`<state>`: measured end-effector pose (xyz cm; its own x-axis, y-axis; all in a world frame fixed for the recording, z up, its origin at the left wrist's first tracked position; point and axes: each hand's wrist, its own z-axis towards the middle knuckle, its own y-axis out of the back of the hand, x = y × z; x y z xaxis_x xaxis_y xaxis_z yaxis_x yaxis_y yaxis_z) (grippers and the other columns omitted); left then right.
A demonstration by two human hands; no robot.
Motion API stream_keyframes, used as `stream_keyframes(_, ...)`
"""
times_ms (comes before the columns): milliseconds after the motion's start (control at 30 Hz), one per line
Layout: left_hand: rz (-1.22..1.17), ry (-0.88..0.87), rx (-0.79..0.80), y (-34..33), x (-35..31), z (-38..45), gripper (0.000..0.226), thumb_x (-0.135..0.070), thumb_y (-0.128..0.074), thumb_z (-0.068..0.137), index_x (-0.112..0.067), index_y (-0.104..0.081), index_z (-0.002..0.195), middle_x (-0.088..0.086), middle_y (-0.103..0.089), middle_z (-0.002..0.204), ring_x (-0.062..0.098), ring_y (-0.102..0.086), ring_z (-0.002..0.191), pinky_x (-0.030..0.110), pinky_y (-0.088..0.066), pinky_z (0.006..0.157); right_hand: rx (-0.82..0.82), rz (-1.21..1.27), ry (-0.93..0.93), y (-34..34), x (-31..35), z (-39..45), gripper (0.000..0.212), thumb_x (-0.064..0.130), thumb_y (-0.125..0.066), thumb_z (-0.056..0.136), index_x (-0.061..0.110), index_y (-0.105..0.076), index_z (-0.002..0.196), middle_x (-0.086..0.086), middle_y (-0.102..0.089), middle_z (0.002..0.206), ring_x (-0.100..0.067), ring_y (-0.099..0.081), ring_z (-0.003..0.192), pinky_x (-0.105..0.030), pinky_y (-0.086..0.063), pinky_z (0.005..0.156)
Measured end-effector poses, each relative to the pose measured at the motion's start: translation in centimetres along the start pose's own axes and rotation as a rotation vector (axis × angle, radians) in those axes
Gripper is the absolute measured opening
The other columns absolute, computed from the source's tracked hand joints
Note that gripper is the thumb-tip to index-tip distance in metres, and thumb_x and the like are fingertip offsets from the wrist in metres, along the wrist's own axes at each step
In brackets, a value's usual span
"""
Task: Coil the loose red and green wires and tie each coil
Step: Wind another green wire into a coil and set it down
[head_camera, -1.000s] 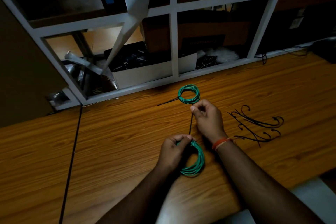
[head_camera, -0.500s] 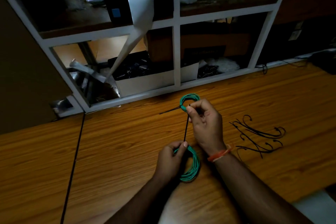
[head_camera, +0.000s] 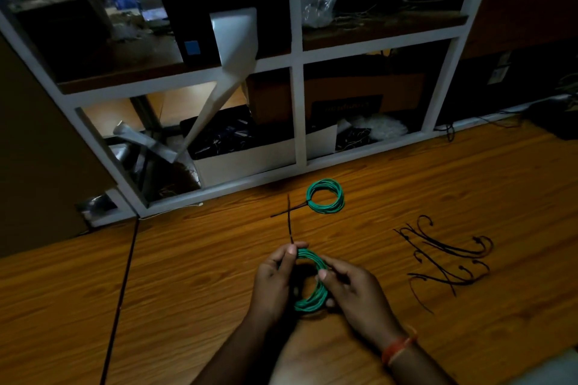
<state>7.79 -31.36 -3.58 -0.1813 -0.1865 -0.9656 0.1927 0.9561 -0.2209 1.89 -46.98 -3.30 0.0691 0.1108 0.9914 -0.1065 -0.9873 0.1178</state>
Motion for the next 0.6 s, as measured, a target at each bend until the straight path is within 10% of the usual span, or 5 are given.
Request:
stream_keyframes(100, 0.075, -0.029, 0.106, -1.8, -1.5, 1.7, 0.026, -0.02, -0.047, 0.106, -0.008, -0.065, 0.119, 0.007, -0.07, 0.089, 0.015, -0.068, 0.081, 0.022, -0.052, 0.069, -0.162, -0.04, 0.034, 1.3, 0.2, 1.6, 0.032, 0.019, -0.062, 0.101, 0.026, -0.067, 0.131, 0.011, -0.073, 0.12, -0.004, -0.071, 0.104, -0.032, -0.063, 0.076)
stream_keyframes(300, 0.305, -0.068, 0.291, -6.6, -4.2, 9.2, 0.041, -0.031, -0.054, 0.105, -0.028, -0.051, 0.146, -0.005, -0.058, 0.14, 0.009, -0.06, 0.123, 0.034, -0.054, 0.102, -0.395, -0.264, 0.077, 7.6, 2.3, 8.8, 0.033, 0.022, -0.054, 0.104, 0.024, -0.062, 0.136, 0.005, -0.072, 0.115, -0.008, -0.068, 0.101, -0.014, -0.054, 0.072)
stream_keyframes(600, 0.664, -0.062, 0.219, -7.0, -1.6, 15.9, 0.032, -0.038, -0.059, 0.097, -0.041, -0.062, 0.129, -0.006, -0.059, 0.137, 0.008, -0.058, 0.122, 0.042, -0.048, 0.109, -0.471, -0.562, -0.192, 13.8, 1.1, 21.5, 0.034, 0.017, -0.053, 0.104, 0.016, -0.062, 0.137, -0.01, -0.066, 0.131, -0.024, -0.064, 0.114, -0.025, -0.05, 0.086)
